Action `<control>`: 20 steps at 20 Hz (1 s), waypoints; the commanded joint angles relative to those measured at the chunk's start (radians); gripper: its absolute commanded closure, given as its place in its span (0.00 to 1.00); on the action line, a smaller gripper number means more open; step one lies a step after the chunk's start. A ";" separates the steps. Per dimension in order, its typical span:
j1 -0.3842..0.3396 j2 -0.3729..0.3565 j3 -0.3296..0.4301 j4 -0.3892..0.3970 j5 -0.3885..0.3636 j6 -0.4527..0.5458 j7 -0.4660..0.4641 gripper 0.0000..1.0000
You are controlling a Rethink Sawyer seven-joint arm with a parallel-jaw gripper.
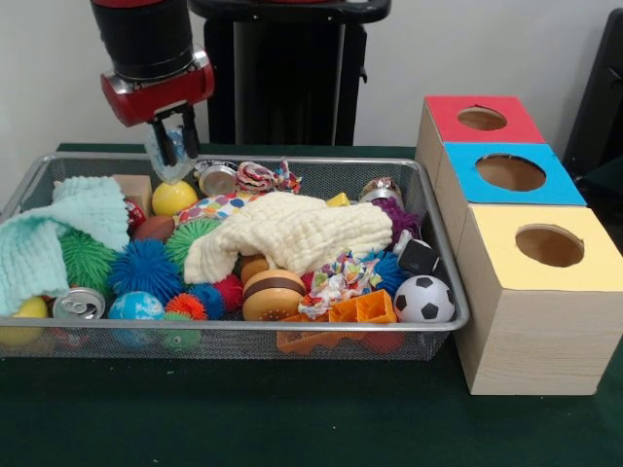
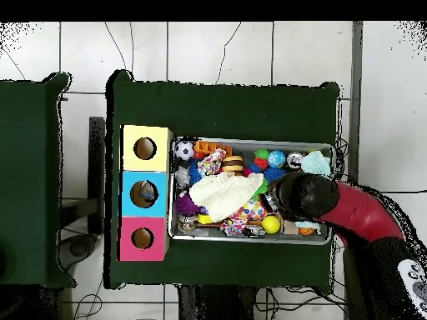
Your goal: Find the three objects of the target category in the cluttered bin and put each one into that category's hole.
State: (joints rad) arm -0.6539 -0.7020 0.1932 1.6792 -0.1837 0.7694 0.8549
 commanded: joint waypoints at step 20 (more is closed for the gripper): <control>0.191 -0.020 -0.127 0.134 0.155 -0.133 0.473 1.00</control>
State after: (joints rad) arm -0.4895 -0.7197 0.0811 1.7368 -0.0780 0.6898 1.0260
